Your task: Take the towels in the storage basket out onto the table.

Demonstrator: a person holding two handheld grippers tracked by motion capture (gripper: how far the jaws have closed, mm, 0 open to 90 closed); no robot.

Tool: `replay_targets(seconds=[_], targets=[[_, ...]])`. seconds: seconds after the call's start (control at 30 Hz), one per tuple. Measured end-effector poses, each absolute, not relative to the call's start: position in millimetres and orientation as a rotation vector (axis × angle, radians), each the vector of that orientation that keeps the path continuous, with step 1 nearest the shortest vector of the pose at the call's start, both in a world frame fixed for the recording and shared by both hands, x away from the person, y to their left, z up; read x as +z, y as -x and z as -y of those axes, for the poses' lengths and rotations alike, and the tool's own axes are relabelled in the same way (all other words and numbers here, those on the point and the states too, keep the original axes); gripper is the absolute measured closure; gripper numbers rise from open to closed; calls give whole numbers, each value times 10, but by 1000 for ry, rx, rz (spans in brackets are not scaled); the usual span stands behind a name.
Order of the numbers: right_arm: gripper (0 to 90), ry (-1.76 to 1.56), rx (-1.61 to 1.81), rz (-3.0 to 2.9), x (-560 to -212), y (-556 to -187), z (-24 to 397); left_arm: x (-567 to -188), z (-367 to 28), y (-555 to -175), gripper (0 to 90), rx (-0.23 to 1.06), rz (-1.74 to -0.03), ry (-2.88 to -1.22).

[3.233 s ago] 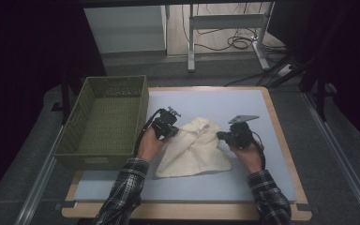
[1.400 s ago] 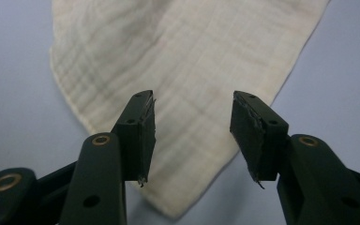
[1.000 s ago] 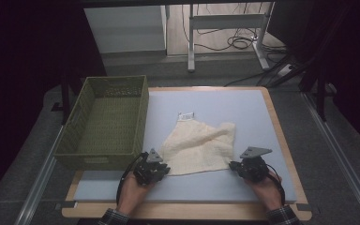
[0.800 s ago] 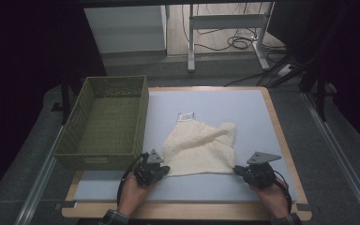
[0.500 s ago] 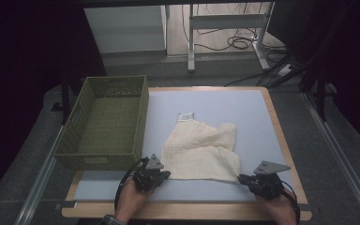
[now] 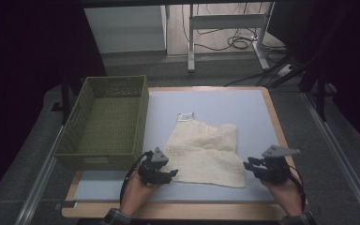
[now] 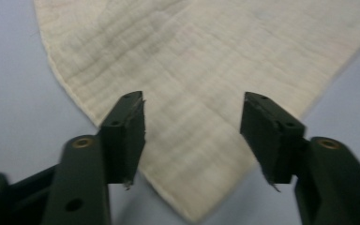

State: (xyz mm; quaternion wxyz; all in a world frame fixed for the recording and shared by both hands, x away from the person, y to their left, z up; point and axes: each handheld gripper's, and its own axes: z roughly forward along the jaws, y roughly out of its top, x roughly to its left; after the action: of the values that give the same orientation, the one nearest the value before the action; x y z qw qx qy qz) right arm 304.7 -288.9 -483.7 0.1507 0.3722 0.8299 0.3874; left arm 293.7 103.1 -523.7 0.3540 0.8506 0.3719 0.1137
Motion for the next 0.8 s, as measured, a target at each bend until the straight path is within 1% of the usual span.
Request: replay_targets(seconds=[0.03,0.07,0.17,0.23,0.33,0.4,0.47,0.5,0.53,0.57,0.6,0.63,0.7,0.8], targets=[[643,-1074,1103,-2380,-4841,-3142,2874,-5257,-1009,-2982,391,305,-969,-2199],[637,-1082,1086,-2374,-4852,-3255,2851,-5270,-994,-3016,345,316,-981,-2197],[610,-1112,1067,-2365,-4881,-3492,2802,-5313,-963,-3084,261,348,-1010,-2195],[585,-1137,1059,-2356,-4897,-3644,2759,-5361,-939,-3118,189,383,-1023,-2212],[535,-1179,1056,-2344,-4935,-3866,2682,-5415,-947,-3135,142,371,-1033,-2184],[508,-1206,1048,-2342,-4984,-3999,2619,-5431,-955,-3122,134,384,-1021,-2176],[507,-1228,1027,-2348,-5030,-4075,2578,-5453,-964,-3106,131,393,-1015,-2156],[518,-1244,1014,-2347,-5067,-4118,2550,-5457,-967,-3101,131,395,-1015,-2152],[582,-1260,992,-2345,-5100,-4149,2525,-5458,-966,-3099,131,397,-1015,-2152],[673,-1267,966,-2354,-5128,-4168,2506,-5457,-966,-3100,132,397,-1015,-2153],[743,-1262,953,-2359,-5158,-4176,2485,-5458,-966,-3101,131,395,-1016,-2153],[839,-1250,937,-2359,-5170,-4169,2469,-5458,-966,-3101,131,396,-1016,-2153],[870,-1233,959,-2367,-5148,-4145,2444,-5460,-964,-3099,131,397,-1015,-2152],[873,-1181,942,-2342,-4966,-4093,2448,-5461,-964,-3100,131,398,-1015,-2153]])
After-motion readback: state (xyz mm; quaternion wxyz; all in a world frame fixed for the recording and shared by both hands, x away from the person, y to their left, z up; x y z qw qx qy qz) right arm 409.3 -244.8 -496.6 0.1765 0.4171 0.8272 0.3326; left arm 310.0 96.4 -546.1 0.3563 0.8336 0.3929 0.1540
